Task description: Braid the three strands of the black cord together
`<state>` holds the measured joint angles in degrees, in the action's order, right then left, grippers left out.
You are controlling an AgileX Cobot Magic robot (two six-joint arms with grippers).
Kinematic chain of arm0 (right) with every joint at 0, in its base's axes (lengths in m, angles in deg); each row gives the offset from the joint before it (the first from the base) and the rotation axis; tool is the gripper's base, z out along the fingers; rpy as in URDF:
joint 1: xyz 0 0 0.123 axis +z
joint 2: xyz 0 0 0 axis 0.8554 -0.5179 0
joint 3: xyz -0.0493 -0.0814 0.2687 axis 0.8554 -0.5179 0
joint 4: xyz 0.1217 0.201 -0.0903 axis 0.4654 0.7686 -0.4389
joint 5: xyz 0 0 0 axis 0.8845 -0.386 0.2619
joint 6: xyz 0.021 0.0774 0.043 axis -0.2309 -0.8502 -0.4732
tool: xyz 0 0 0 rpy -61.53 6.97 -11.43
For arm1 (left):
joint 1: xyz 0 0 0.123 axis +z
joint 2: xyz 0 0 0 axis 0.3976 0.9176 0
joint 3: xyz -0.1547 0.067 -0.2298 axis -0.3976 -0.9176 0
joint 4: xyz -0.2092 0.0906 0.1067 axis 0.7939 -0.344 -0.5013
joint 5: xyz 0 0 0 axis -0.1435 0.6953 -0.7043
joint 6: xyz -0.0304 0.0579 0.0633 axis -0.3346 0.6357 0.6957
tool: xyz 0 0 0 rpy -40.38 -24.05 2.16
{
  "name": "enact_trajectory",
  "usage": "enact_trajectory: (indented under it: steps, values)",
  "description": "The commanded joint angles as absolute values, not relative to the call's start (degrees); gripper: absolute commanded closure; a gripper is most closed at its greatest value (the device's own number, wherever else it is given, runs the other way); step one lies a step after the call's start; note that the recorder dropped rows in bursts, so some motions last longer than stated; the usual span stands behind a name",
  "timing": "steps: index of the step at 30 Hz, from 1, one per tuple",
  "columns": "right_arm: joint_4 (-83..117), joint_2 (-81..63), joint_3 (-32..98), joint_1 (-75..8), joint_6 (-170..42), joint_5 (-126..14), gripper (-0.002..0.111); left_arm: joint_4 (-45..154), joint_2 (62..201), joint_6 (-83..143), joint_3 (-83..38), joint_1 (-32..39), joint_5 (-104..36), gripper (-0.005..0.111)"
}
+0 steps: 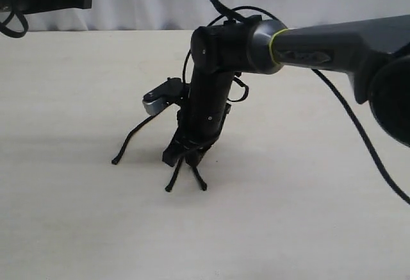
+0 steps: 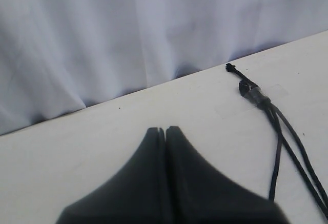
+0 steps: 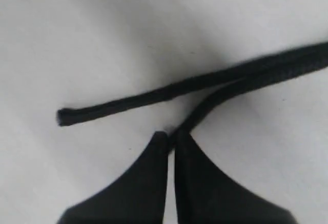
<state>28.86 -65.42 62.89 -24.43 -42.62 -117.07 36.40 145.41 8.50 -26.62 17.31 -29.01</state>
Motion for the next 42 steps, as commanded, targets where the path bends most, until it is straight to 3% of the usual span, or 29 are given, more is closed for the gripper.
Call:
enact_trajectory:
  steps: [1, 11, 15, 17, 21, 24, 33, 35, 38, 42]
  values:
    - [22.8, -58.9, 63.0, -24.8, -45.4, -116.1, 0.104, 36.8, 145.0, 8.2, -26.9, 17.4, -29.6, 0.107]
    - [19.2, -50.9, 62.5, -34.3, -50.8, -116.1, 0.104, 36.8, 145.0, 8.2, -26.9, 17.4, -29.6, 0.107]
    - [22.7, -52.5, 59.2, -34.0, -51.1, -112.7, 0.102, 36.8, 145.0, 8.2, -26.9, 17.4, -29.6, 0.107]
    - [22.7, -53.8, 57.5, -32.5, -51.8, -110.5, 0.094, 36.8, 145.0, 8.2, -26.9, 17.4, -29.6, 0.107]
    - [22.7, -56.9, 56.0, -28.9, -52.2, -108.8, 0.064, 36.8, 145.0, 8.2, -26.9, 17.4, -29.6, 0.107]
    - [22.7, -59.4, 56.0, -26.0, -52.5, -107.8, 0.056, 36.8, 145.0, 8.2, -26.9, 17.4, -29.6, 0.107]
    - [20.1, -63.7, 56.0, -20.8, -53.8, -107.0, 0.060, 36.8, 145.0, 8.2, -26.9, 17.4, -29.6, 0.107]
    - [18.3, -64.1, 56.0, -20.6, -55.7, -107.0, 0.073, 36.8, 145.0, 8.2, -26.9, 17.4, -29.6, 0.107]
    - [15.3, -64.4, 56.0, -20.6, -57.1, -107.2, 0.102, 36.8, 145.0, 8.2, -26.9, 17.4, -29.6, 0.107]
    - [12.0, -62.6, 57.1, -20.7, -57.3, -109.0, 0.104, 36.8, 145.0, 8.2, -26.9, 17.4, -29.6, 0.107]
